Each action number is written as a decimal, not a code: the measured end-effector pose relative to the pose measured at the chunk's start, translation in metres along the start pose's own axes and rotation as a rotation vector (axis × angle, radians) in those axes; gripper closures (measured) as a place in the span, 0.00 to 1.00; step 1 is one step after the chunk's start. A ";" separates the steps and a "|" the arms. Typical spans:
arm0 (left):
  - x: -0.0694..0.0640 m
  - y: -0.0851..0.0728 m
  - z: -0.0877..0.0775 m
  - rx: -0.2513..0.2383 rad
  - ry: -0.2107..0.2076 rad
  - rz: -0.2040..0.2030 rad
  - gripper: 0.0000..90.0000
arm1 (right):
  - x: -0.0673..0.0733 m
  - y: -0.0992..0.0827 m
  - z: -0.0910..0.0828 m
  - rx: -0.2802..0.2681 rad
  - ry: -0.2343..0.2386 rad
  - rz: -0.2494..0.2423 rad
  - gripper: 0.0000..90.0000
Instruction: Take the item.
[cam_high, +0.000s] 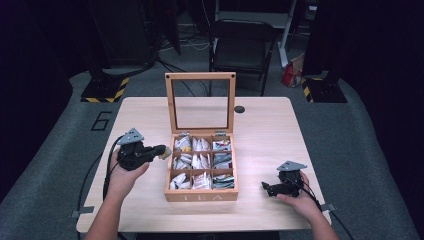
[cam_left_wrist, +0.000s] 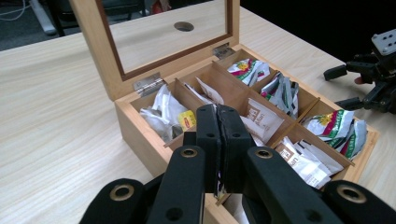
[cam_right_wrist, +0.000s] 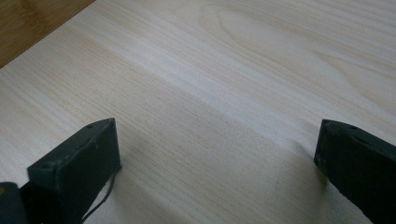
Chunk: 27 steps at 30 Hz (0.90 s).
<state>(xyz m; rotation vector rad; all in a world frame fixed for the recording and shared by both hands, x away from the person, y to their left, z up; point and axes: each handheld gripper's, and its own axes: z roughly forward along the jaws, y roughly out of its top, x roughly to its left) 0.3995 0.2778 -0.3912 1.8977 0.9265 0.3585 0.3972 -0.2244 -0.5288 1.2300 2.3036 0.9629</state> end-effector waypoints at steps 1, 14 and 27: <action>0.000 0.000 -0.001 -0.006 0.000 -0.010 0.98 | 0.000 0.000 0.000 0.001 0.000 0.000 0.00; 0.012 0.006 -0.017 -0.014 0.033 -0.022 0.98 | 0.000 0.000 0.000 0.000 0.001 0.000 0.00; 0.025 0.022 -0.030 -0.027 0.079 -0.023 0.98 | 0.000 0.000 0.000 0.001 0.000 -0.001 0.00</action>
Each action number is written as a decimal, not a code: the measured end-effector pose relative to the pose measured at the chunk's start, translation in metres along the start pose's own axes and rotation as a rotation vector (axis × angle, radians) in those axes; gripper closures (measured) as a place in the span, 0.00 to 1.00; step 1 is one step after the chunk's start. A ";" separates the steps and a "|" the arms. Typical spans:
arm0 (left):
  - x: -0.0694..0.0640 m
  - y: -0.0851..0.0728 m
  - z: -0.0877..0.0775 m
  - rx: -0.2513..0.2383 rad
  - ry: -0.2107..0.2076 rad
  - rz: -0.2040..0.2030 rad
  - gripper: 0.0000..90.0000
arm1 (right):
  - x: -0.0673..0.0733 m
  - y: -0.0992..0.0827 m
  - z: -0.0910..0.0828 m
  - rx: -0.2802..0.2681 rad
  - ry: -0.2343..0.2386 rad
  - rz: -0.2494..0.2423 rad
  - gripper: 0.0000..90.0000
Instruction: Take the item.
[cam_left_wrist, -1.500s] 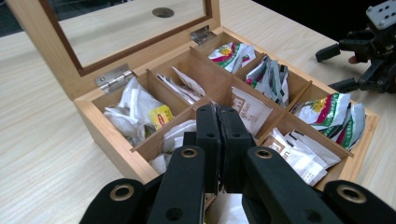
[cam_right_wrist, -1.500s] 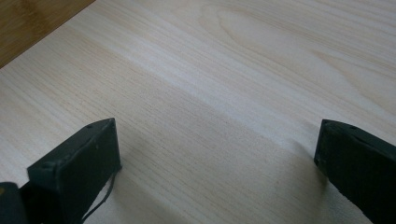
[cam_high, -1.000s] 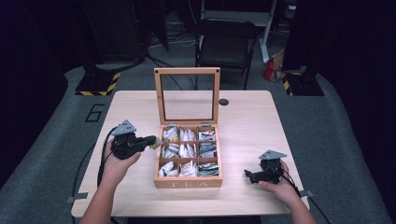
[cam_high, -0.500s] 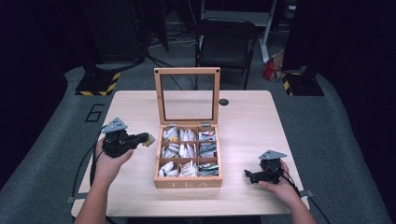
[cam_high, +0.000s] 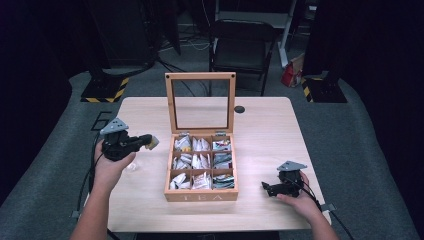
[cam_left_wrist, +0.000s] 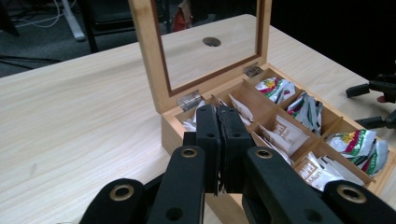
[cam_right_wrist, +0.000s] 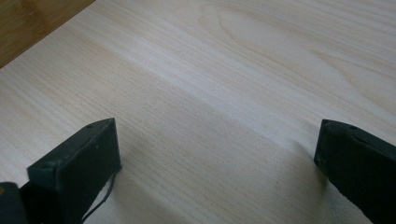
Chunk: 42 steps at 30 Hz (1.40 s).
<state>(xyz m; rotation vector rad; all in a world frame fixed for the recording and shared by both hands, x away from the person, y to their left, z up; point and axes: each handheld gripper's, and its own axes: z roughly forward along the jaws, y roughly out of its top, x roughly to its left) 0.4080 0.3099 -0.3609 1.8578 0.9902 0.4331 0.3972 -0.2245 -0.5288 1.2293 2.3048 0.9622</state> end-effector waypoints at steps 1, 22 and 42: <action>0.001 0.001 -0.001 0.001 0.003 -0.002 0.98 | 0.000 0.000 0.000 -0.002 -0.001 0.001 0.00; 0.032 0.007 -0.034 -0.019 0.100 -0.047 0.98 | 0.000 0.000 0.000 0.000 0.000 0.000 0.00; 0.052 -0.010 -0.043 -0.018 0.157 -0.108 0.98 | 0.000 0.000 0.000 -0.001 0.000 0.001 0.00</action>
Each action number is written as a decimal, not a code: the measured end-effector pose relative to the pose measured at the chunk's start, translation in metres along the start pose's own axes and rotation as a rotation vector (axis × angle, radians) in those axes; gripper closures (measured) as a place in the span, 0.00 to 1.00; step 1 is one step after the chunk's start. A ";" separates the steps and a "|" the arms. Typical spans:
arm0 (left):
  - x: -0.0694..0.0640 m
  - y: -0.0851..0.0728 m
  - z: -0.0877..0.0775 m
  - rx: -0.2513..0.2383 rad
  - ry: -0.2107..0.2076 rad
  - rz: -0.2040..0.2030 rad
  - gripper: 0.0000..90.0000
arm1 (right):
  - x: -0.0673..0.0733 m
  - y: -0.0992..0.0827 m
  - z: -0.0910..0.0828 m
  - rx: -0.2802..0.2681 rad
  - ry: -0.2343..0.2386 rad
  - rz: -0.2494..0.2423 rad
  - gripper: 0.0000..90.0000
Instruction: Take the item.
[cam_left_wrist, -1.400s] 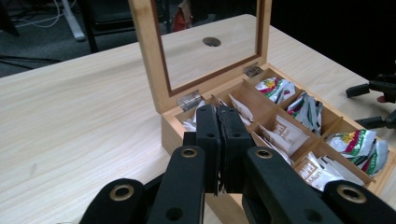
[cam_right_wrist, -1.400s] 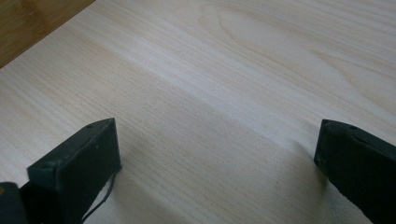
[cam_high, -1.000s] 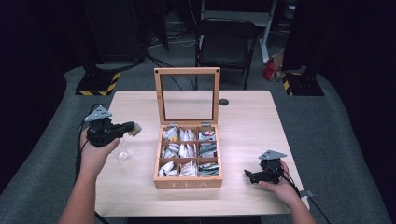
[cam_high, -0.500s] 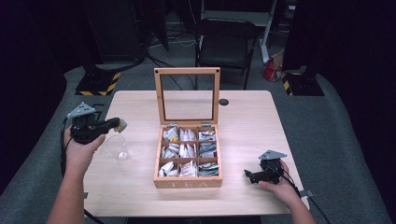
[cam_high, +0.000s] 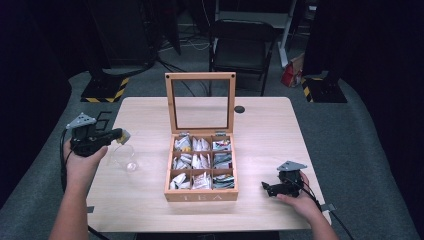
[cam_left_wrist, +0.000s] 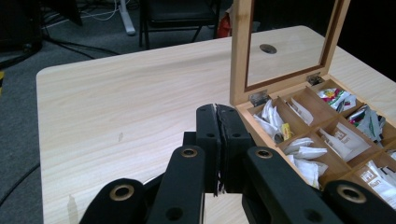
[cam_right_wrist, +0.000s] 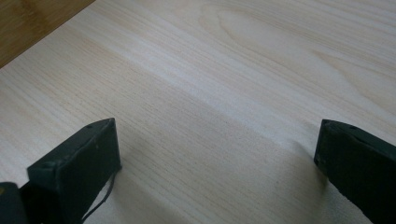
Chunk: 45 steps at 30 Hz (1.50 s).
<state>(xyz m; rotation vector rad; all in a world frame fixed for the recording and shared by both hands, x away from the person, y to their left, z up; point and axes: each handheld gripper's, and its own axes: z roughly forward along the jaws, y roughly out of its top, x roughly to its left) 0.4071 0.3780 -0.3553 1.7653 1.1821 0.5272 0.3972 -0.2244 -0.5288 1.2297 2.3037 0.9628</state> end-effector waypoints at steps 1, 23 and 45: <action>0.001 -0.001 0.000 0.008 -0.001 -0.001 0.98 | 0.000 0.000 0.000 0.000 0.000 0.000 0.00; 0.020 -0.035 0.014 0.068 0.026 -0.071 0.98 | 0.000 0.000 0.000 0.001 0.000 0.000 0.00; 0.029 -0.059 0.030 0.095 0.038 -0.123 0.98 | 0.000 0.000 0.000 0.001 0.000 0.000 0.00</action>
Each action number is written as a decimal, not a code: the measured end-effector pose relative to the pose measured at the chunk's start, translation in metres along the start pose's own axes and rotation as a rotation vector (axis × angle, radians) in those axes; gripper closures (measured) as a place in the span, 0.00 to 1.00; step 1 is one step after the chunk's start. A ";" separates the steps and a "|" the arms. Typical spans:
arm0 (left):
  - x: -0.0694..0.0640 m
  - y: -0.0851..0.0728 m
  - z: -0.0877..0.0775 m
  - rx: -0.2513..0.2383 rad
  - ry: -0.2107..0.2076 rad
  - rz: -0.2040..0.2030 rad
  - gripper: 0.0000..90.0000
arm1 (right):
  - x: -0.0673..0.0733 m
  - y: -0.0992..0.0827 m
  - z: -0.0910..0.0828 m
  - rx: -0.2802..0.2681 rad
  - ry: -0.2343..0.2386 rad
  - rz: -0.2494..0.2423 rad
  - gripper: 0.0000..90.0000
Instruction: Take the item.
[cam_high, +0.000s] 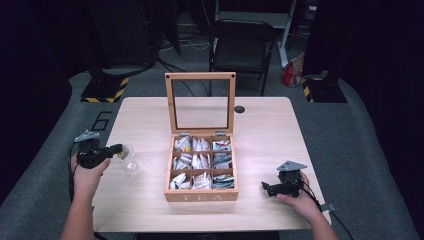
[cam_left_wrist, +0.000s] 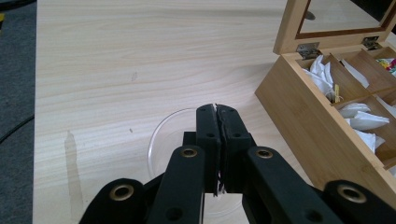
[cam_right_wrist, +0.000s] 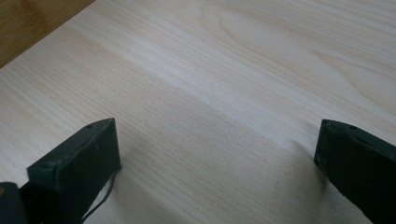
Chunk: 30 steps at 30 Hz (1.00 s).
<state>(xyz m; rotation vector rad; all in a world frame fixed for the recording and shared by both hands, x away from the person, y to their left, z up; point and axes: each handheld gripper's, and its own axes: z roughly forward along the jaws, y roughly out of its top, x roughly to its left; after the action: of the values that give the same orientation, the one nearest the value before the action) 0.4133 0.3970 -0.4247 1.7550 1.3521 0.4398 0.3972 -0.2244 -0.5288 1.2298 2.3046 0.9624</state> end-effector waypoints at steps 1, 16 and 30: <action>0.000 0.000 0.000 0.007 0.000 -0.001 0.98 | 0.000 0.000 0.000 -0.002 -0.002 0.000 0.00; 0.001 -0.007 0.009 0.012 0.007 0.001 0.98 | 0.000 0.000 0.000 -0.004 -0.004 0.001 0.00; 0.000 -0.010 0.014 0.021 0.000 -0.013 0.94 | 0.000 0.000 0.000 -0.005 -0.004 0.001 0.00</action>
<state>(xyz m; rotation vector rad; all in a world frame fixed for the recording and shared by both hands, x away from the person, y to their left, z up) 0.4170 0.3921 -0.4404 1.7621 1.3727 0.4201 0.3971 -0.2242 -0.5291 1.2306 2.2973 0.9644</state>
